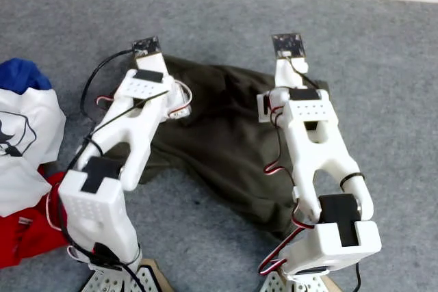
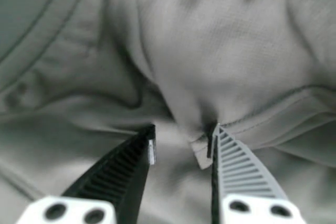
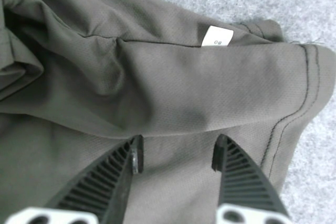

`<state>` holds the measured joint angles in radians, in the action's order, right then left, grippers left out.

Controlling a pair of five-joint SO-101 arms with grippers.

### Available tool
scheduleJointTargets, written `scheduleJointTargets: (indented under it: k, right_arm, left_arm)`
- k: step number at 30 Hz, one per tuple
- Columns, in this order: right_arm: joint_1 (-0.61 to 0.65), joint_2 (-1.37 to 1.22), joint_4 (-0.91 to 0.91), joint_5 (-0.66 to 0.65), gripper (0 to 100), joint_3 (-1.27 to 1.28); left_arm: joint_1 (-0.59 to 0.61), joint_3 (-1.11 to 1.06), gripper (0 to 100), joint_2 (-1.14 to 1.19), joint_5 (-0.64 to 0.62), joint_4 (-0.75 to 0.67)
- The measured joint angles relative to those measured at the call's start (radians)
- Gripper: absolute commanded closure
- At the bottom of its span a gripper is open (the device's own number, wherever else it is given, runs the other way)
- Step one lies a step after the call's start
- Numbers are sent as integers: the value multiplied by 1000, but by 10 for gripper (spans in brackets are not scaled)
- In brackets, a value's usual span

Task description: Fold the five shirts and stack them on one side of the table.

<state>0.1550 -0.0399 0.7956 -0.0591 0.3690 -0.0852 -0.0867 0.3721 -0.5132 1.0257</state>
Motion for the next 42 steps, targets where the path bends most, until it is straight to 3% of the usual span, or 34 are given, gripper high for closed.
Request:
scheduleJointTargets:
  k: [10,20,37,42]
  right_arm:
    - [0,0,0,0,783,0]
    - [0,0,0,0,783,23]
    - [0,0,0,0,783,25]
    - [0,0,0,0,783,25]
  left_arm:
    - [-44,38,819,15,0,-3]
    - [-44,38,977,15,0,-5]
    - [-51,38,973,15,0,-2]
    - [-52,38,849,-12,0,23]
